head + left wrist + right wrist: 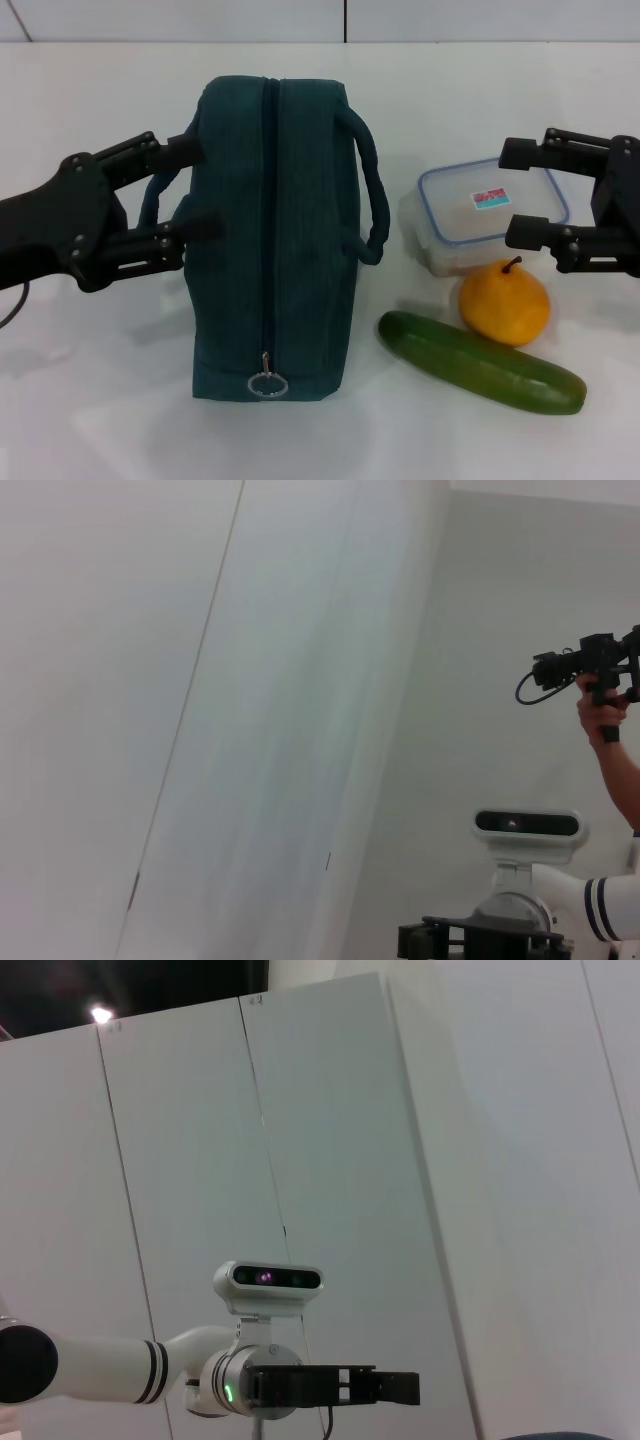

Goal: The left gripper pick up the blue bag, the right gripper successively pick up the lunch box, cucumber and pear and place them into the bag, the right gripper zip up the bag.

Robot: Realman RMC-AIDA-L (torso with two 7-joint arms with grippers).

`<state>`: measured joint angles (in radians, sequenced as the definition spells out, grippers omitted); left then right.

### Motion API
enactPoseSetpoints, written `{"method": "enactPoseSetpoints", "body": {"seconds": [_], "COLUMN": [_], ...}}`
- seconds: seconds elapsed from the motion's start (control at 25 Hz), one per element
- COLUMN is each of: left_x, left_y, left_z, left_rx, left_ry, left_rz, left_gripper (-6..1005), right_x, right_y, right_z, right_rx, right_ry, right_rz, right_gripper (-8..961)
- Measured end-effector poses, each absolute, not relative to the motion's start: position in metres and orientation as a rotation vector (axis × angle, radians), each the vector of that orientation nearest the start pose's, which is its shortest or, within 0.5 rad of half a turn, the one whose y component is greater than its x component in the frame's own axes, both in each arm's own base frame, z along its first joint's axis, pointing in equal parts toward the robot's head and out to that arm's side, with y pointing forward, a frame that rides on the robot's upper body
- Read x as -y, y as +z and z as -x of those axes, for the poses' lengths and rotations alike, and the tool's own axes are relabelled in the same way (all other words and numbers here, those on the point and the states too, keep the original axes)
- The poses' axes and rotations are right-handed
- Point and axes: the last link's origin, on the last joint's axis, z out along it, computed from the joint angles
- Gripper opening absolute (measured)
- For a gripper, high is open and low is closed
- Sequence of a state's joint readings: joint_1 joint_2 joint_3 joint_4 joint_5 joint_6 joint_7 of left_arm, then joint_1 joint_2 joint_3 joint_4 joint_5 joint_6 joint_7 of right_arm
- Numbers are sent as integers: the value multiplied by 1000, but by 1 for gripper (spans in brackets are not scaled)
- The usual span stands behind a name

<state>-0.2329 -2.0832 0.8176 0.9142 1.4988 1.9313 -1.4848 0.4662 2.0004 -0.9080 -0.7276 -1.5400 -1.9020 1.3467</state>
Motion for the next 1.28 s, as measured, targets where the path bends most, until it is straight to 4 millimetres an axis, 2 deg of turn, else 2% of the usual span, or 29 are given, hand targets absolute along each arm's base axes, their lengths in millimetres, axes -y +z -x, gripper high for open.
{"method": "enactPoseSetpoints", "body": {"seconds": [0.72, 0.8, 0.96, 1.04, 1.08, 1.12, 1.16, 1.2, 1.28], "left_x": [-254, -259, -276, -276, -287, -293, -303, -303, -322], "left_y": [64, 70, 103, 103, 118, 121, 122, 122, 116], "left_z": [244, 241, 228, 228, 220, 216, 213, 213, 207], "left_rx": [516, 585, 802, 802, 910, 990, 1100, 1100, 1290], "left_ry": [-1274, -1238, -1118, -1118, -995, -910, -774, -774, -577], "left_rz": [2647, 2684, 2708, 2708, 2706, 2703, 2701, 2701, 2671], "left_gripper": [867, 867, 867, 866, 866, 866, 866, 866, 866], "right_x": [-299, -299, -297, -296, -296, -295, -294, -293, -291], "right_y": [48, 48, 48, 47, 47, 47, 46, 46, 47], "right_z": [-213, -213, -216, -217, -217, -218, -219, -220, -223], "right_rx": [-225, -224, -239, -245, -249, -255, -259, -261, -263], "right_ry": [1233, 1237, 1236, 1236, 1236, 1238, 1239, 1239, 1239], "right_rz": [2817, 2819, 2813, 2813, 2814, 2814, 2813, 2812, 2807], "right_gripper": [785, 785, 785, 785, 785, 784, 784, 784, 784]}}
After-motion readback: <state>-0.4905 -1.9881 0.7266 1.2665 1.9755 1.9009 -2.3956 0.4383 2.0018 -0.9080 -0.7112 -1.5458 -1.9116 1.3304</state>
